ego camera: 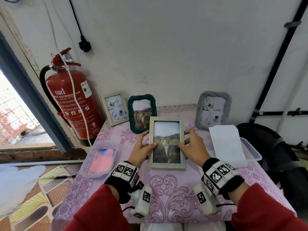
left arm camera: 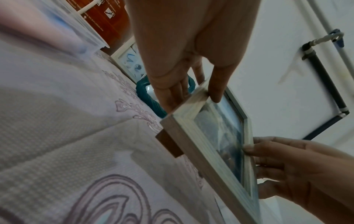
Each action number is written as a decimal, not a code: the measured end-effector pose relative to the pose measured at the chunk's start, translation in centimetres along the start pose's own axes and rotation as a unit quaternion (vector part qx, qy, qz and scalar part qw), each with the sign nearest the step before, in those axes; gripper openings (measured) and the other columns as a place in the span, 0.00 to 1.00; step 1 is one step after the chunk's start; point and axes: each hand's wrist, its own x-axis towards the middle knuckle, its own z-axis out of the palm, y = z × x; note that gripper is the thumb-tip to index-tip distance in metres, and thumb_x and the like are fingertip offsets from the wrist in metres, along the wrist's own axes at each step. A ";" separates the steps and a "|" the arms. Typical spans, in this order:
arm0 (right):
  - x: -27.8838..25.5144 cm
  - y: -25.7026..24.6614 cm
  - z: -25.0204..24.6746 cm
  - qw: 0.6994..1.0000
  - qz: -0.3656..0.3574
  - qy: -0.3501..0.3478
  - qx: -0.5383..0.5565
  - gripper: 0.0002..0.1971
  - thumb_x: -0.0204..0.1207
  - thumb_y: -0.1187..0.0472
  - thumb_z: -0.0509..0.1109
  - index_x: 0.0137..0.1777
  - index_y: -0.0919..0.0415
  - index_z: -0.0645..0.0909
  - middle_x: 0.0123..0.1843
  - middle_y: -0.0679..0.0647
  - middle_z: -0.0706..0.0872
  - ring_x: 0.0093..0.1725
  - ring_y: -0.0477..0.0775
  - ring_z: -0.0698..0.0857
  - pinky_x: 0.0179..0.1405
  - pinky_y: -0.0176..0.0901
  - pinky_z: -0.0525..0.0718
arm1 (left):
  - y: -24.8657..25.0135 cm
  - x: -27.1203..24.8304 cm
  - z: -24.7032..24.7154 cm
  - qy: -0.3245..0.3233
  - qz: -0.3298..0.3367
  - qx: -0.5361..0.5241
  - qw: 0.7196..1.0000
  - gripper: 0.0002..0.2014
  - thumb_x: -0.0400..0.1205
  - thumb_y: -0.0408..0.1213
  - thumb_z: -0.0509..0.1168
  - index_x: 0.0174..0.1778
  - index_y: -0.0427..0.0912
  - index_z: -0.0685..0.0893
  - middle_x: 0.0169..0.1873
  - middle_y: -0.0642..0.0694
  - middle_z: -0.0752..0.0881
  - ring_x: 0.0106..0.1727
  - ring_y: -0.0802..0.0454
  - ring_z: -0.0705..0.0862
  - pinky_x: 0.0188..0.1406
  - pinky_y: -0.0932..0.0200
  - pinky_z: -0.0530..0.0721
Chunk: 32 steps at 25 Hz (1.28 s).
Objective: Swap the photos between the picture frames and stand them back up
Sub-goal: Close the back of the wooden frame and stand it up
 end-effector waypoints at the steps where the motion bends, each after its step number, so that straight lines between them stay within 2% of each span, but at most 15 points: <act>1: 0.0 -0.2 -0.3 1.000 -0.002 0.005 0.006 0.18 0.72 0.62 0.73 0.54 0.55 0.67 0.34 0.49 0.81 0.37 0.56 0.85 0.41 0.59 0.88 | 0.2 0.0 0.2 0.001 0.002 -0.012 1.000 0.22 0.80 0.30 0.66 0.65 0.57 0.72 0.32 0.48 0.90 0.32 0.58 0.89 0.26 0.63 0.84; 4: 0.3 -0.9 -1.2 0.999 0.008 0.019 0.033 0.19 0.72 0.61 0.73 0.57 0.55 0.69 0.35 0.48 0.81 0.36 0.52 0.83 0.39 0.50 0.86 | 0.7 0.1 0.9 -0.007 0.008 -0.046 0.999 0.22 0.80 0.32 0.66 0.66 0.58 0.72 0.36 0.45 0.91 0.38 0.53 0.89 0.34 0.58 0.87; 5: 0.5 -1.2 -1.6 0.998 0.018 0.017 0.062 0.20 0.72 0.61 0.73 0.59 0.56 0.69 0.35 0.50 0.81 0.36 0.51 0.82 0.37 0.47 0.84 | 1.0 0.3 1.1 -0.012 0.010 -0.060 0.998 0.22 0.81 0.32 0.65 0.67 0.58 0.72 0.39 0.44 0.91 0.41 0.51 0.89 0.41 0.52 0.89; 7: 1.1 -1.9 -2.4 0.987 0.042 -0.005 0.157 0.21 0.73 0.65 0.72 0.62 0.57 0.69 0.37 0.54 0.81 0.36 0.50 0.83 0.31 0.37 0.81 | 1.5 0.7 1.4 -0.026 0.015 -0.094 0.995 0.22 0.81 0.31 0.63 0.67 0.58 0.72 0.43 0.42 0.91 0.45 0.47 0.89 0.55 0.40 0.83; 9: 1.5 -2.8 -3.1 0.966 0.059 -0.031 0.249 0.19 0.76 0.65 0.69 0.63 0.55 0.68 0.41 0.56 0.84 0.33 0.44 0.87 0.26 0.31 0.81 | 2.2 1.1 1.7 -0.049 0.024 -0.123 0.991 0.22 0.81 0.29 0.62 0.65 0.60 0.73 0.45 0.42 0.91 0.46 0.46 0.89 0.57 0.38 0.82; 10: 1.7 -3.1 -3.5 0.959 0.061 -0.039 0.273 0.17 0.78 0.63 0.68 0.63 0.54 0.67 0.44 0.57 0.85 0.33 0.43 0.87 0.27 0.33 0.83 | 2.5 1.3 1.8 -0.061 0.028 -0.133 0.989 0.22 0.80 0.30 0.63 0.64 0.61 0.74 0.45 0.41 0.91 0.46 0.46 0.90 0.54 0.40 0.85; 12: 2.1 -3.5 -4.0 0.952 0.069 -0.039 0.295 0.14 0.80 0.59 0.66 0.62 0.54 0.68 0.52 0.61 0.87 0.40 0.51 0.88 0.39 0.45 0.88 | 2.9 1.4 2.2 -0.076 0.034 -0.144 0.986 0.22 0.77 0.32 0.64 0.62 0.62 0.75 0.45 0.40 0.91 0.47 0.45 0.90 0.47 0.45 0.89; 14: 2.8 -3.8 -4.5 0.943 0.080 -0.027 0.320 0.12 0.80 0.59 0.66 0.61 0.55 0.70 0.55 0.63 0.85 0.43 0.56 0.86 0.48 0.53 0.85 | 3.2 1.9 2.5 -0.086 0.040 -0.147 0.985 0.22 0.79 0.31 0.63 0.63 0.62 0.74 0.47 0.42 0.91 0.49 0.45 0.90 0.44 0.48 0.89; 18: 4.6 -4.5 -5.6 0.935 0.079 -0.016 0.345 0.11 0.80 0.60 0.66 0.60 0.54 0.70 0.56 0.63 0.84 0.41 0.53 0.85 0.38 0.44 0.86 | 4.3 3.9 3.3 -0.086 0.053 -0.110 0.989 0.23 0.82 0.29 0.61 0.65 0.62 0.72 0.47 0.45 0.91 0.48 0.50 0.90 0.40 0.53 0.89; 20: 6.3 -4.8 -6.4 0.941 0.058 -0.004 0.333 0.10 0.80 0.61 0.66 0.57 0.52 0.70 0.59 0.65 0.84 0.44 0.56 0.85 0.43 0.46 0.87 | 5.6 5.2 3.3 -0.069 0.068 -0.061 0.993 0.26 0.80 0.27 0.63 0.71 0.57 0.70 0.52 0.44 0.90 0.49 0.52 0.89 0.40 0.58 0.88; 23: 9.9 -5.5 -7.4 0.959 0.021 0.016 0.284 0.08 0.80 0.62 0.65 0.51 0.48 0.69 0.61 0.67 0.81 0.49 0.60 0.84 0.51 0.54 0.86 | 9.0 8.2 3.1 -0.057 0.111 0.019 0.992 0.32 0.80 0.24 0.63 0.78 0.51 0.65 0.65 0.46 0.80 0.56 0.55 0.85 0.46 0.64 0.87; 25: 12.8 -5.6 -7.7 0.972 0.000 0.030 0.235 0.09 0.81 0.62 0.65 0.49 0.47 0.68 0.58 0.68 0.82 0.45 0.59 0.84 0.49 0.56 0.85 | 12.0 11.0 3.2 -0.047 0.138 0.053 0.988 0.32 0.81 0.25 0.62 0.80 0.50 0.61 0.65 0.50 0.76 0.57 0.58 0.82 0.47 0.67 0.84; 28: 17.3 -5.1 -7.3 0.976 -0.010 0.048 0.211 0.08 0.81 0.61 0.64 0.49 0.49 0.67 0.54 0.67 0.83 0.39 0.57 0.85 0.44 0.54 0.86 | 15.5 15.5 3.7 -0.039 0.143 0.162 0.976 0.28 0.84 0.32 0.61 0.80 0.49 0.63 0.74 0.47 0.72 0.70 0.51 0.74 0.63 0.57 0.74; 30: 19.9 -4.5 -6.6 0.974 -0.004 0.057 0.217 0.07 0.81 0.60 0.64 0.50 0.50 0.67 0.55 0.68 0.82 0.43 0.60 0.85 0.49 0.59 0.85 | 16.4 18.2 3.7 -0.045 0.130 0.228 0.964 0.26 0.85 0.36 0.59 0.80 0.47 0.63 0.78 0.49 0.66 0.78 0.48 0.66 0.71 0.54 0.68; 32: 22.4 -3.6 -5.7 0.972 0.000 0.070 0.226 0.08 0.81 0.60 0.64 0.54 0.54 0.67 0.56 0.70 0.82 0.49 0.62 0.84 0.56 0.66 0.84 | 16.7 21.2 3.5 -0.041 0.126 0.263 0.955 0.25 0.85 0.39 0.58 0.80 0.47 0.63 0.80 0.49 0.64 0.81 0.48 0.62 0.76 0.52 0.64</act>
